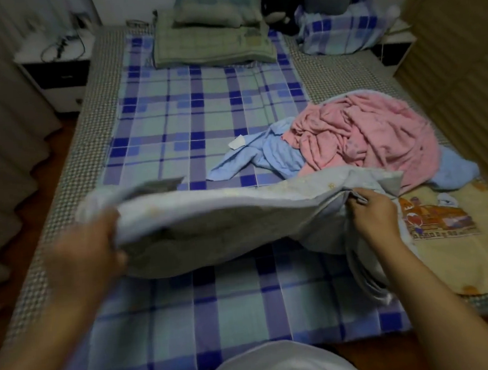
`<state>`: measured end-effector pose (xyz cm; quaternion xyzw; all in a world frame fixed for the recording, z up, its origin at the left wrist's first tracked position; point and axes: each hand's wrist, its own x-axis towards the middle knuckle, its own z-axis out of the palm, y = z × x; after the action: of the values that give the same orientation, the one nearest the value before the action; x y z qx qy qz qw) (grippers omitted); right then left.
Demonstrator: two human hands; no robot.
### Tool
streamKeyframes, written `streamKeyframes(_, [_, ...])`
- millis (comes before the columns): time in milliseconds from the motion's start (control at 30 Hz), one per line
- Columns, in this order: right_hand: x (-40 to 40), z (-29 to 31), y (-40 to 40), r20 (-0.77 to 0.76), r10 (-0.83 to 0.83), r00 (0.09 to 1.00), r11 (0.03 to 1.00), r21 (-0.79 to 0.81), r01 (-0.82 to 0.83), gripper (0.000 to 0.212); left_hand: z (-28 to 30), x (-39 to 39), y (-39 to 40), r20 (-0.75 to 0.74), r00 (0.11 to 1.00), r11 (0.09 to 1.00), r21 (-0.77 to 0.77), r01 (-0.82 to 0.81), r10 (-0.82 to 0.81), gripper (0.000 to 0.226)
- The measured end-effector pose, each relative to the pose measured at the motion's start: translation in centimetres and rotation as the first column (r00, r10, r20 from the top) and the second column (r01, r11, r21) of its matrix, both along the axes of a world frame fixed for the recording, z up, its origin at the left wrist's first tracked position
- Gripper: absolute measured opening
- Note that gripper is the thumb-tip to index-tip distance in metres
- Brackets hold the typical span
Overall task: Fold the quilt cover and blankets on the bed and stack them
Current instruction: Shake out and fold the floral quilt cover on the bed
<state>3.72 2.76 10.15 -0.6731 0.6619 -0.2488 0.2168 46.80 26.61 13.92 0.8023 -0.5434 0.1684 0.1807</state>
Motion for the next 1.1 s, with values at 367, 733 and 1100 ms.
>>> streamKeyframes(367, [3.3,5.1,-0.1,-0.194,0.575,0.795,0.817,0.194,-0.543,0.023,-13.4,-18.2,-0.4,-0.731,0.626,0.670,0.611,0.421,0.273,0.055])
streamKeyframes(733, [2.2,16.1,0.6,-0.336,0.774,0.536,0.570,0.003,-0.821,0.014,4.6,-30.1,-12.3,-0.580,0.814,0.988,-0.108,-0.108,0.026,0.056])
streamKeyframes(1100, [-1.7,19.3,-4.0,0.153,0.684,0.714,0.714,-0.346,-0.609,0.047,-3.1,-19.7,-5.1,-0.546,0.651,0.836,0.197,-0.512,0.528,0.033])
